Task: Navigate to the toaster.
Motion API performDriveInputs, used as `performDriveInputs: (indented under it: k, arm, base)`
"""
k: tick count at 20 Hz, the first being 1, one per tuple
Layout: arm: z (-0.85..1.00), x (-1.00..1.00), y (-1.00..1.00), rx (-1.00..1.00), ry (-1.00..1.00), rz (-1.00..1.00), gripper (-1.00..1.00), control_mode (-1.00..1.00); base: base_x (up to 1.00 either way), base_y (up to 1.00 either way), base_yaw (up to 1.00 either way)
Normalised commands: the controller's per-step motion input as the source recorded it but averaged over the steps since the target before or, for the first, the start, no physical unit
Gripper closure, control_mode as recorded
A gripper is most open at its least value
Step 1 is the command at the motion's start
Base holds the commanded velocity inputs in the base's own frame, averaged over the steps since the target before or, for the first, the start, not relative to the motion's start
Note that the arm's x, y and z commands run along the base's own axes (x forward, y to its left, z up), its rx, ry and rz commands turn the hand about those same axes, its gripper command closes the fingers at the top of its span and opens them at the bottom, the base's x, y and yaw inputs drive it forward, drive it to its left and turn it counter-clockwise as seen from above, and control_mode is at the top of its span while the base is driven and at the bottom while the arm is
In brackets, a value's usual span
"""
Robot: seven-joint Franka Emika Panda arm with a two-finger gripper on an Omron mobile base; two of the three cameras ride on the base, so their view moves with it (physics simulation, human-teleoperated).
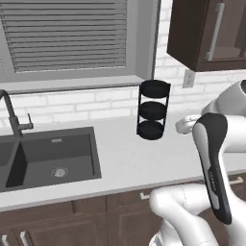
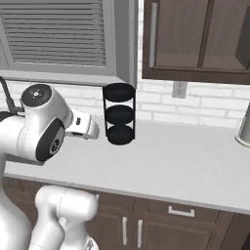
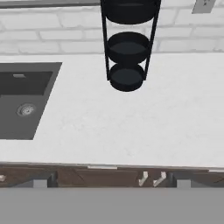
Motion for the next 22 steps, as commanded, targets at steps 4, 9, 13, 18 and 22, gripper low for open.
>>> performDriveInputs:
  k: [4,9,13,18,22]
  arm:
    - [0.00,0.00,0.00,0.00,0.00,0.00,-1.00,1.00]
    - [0.00,0.00,0.00,0.00,0.00,0.00,-1.00,1.00]
    - [0.00,0.00,0.00,0.00,0.00,0.00,-1.00,1.00]
    - [0.00,0.00,0.00,0.00,0.00,0.00,-1.00,1.00]
    - [0.00,0.00,0.00,0.00,0.00,0.00,-1.00,1.00]
  base:
    - [-0.95,0.56,0.00]
    - [-0.81,0.98,0.01]
    - [-0.41,1.00,0.29]
    - [-0.15,0.82,0.78]
    - [0.00,0.13,1.00]
